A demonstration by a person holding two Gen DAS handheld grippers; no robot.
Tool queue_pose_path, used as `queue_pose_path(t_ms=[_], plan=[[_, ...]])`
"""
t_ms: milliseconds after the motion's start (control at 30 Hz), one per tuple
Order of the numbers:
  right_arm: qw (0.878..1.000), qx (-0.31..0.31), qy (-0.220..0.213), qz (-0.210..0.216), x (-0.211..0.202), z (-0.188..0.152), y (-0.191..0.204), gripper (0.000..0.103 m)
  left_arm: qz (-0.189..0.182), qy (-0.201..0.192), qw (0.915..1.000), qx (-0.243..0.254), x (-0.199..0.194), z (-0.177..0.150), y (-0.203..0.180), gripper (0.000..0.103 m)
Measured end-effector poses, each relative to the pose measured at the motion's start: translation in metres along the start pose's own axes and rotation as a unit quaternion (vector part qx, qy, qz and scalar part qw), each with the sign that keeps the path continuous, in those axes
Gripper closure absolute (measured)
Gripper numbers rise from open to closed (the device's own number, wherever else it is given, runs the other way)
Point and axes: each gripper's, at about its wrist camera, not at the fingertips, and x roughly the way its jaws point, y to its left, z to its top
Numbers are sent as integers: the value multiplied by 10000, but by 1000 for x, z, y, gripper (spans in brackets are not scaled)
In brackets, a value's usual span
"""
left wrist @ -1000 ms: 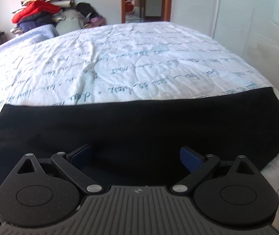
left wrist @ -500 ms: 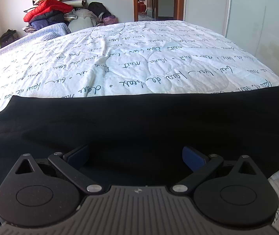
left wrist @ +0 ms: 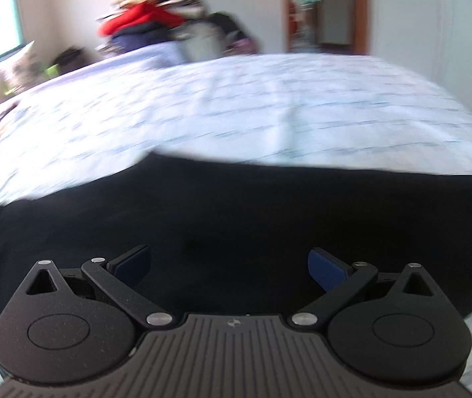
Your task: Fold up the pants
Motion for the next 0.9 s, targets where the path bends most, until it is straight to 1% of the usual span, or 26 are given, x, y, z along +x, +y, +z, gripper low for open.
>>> queue_pose_path(t_ms=[67,133,167,233,267,333,367,400,433,467,533,567,667,733,767,800,900], plan=[[9994,116,-313,117,-18,10,1,0,270,142,9994,-138,2,-8,28,0],[9969,326,-641,322,-35,23,6,0,413,252,9983,-335,3,-16,53,0],[9950,355,-814,456,-44,29,12,0,378,313,9974,-534,2,-18,67,0],[9889,138,-1251,788,-61,43,34,0,270,327,9946,-947,-5,-21,94,0],[9829,-57,-1533,1014,-72,48,47,0,324,292,9932,-1080,-10,-22,107,0],[9654,-473,-2094,1480,-86,59,74,0,584,189,9909,-1200,-16,-20,126,1],[9560,-700,-2279,1710,-86,65,90,0,758,133,9894,-1234,-17,-18,135,1],[9468,-989,-2368,1942,-81,70,106,0,873,102,9881,-1259,-18,-16,142,1],[9355,-1368,-2400,2201,-71,75,123,0,891,104,9879,-1267,-18,-13,148,1],[9308,-1638,-2344,2277,-56,84,141,0,808,120,9891,-1229,-16,-8,152,1],[9434,-1739,-1950,2043,-25,105,176,1,665,105,9922,-1053,-12,-2,156,1],[9453,-1766,-1864,2010,-11,117,189,3,682,89,9931,-947,-10,1,154,1],[9355,-1905,-1726,2425,21,148,221,3,691,-14,9955,-642,-4,8,145,1],[9257,-2086,-1621,2706,42,167,237,14,695,-74,9966,-441,0,11,140,0],[9217,-2211,-1565,2777,44,171,247,27,744,-113,9966,-340,3,11,137,0],[9192,-2321,-1498,2807,50,174,254,36,829,-144,9961,-249,7,11,137,0],[9129,-2563,-1297,2900,68,186,267,42,1184,-149,9927,-165,21,14,152,0]])
